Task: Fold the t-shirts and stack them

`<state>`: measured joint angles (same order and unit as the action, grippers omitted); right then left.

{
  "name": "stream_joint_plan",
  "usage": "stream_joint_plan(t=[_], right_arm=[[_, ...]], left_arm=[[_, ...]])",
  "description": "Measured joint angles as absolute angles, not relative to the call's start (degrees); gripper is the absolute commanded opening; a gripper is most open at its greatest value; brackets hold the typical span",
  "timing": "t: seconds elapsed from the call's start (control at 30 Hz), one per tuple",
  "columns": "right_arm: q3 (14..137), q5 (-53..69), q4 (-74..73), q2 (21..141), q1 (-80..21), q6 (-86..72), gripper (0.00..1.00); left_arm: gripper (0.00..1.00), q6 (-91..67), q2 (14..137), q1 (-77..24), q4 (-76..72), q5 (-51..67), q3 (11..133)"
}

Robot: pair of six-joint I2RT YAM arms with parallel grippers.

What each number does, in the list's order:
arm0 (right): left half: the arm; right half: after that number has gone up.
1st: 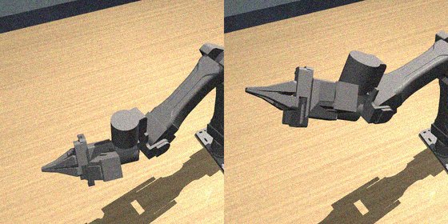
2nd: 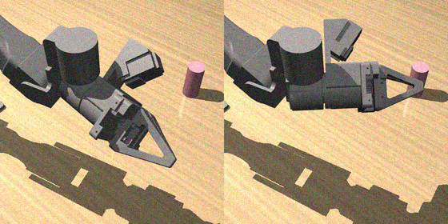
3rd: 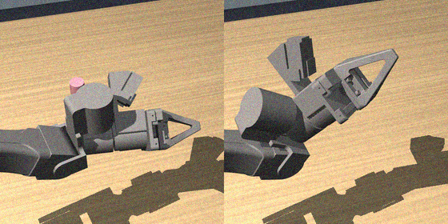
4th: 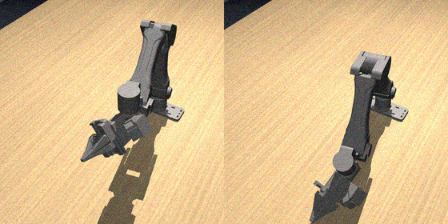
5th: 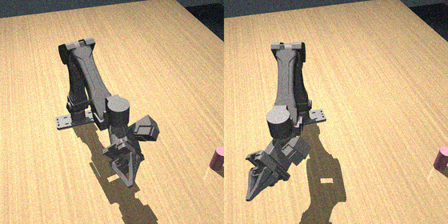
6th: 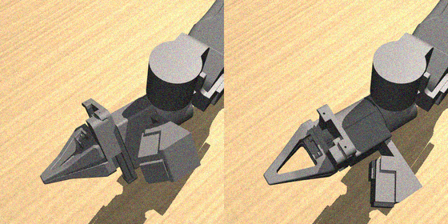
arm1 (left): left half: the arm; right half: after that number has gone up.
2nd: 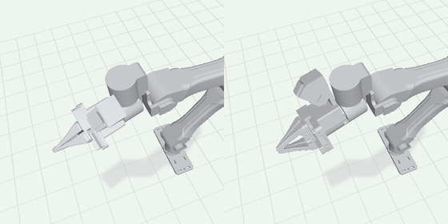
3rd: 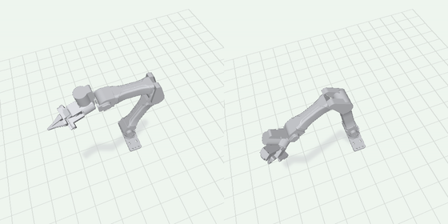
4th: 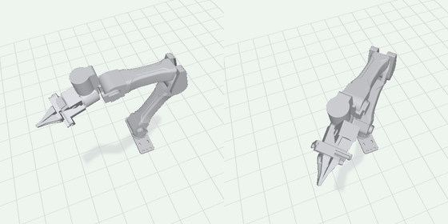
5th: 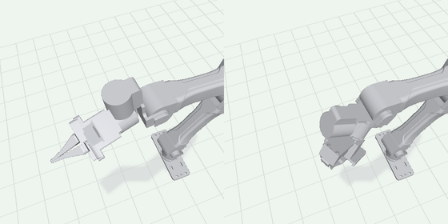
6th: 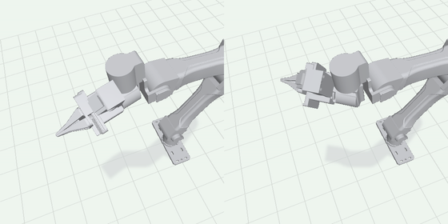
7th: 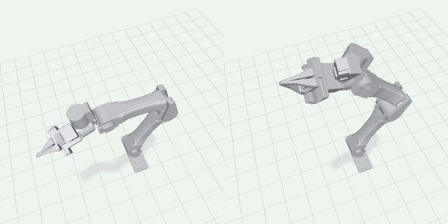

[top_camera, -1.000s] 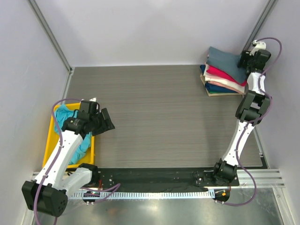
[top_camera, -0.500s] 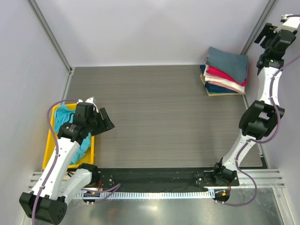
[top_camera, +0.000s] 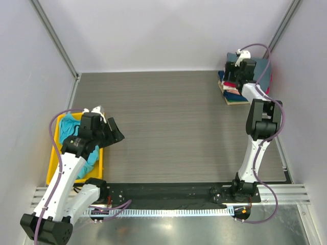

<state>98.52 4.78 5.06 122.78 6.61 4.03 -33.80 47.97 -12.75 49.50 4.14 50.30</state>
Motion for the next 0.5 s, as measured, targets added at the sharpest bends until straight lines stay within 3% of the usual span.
stream_joint_plan(t=[0.23,0.5], right_arm=[[85.17,4.73,13.30,117.08,7.18,4.47,0.78],[89.82,5.74,9.30,114.54,7.97,-0.69,0.85]], left_arm=[[0.63,-33.80,47.77,-12.75,49.47,4.14,50.30],[0.64,-33.80,46.83,-12.75,49.50,4.10,50.30]])
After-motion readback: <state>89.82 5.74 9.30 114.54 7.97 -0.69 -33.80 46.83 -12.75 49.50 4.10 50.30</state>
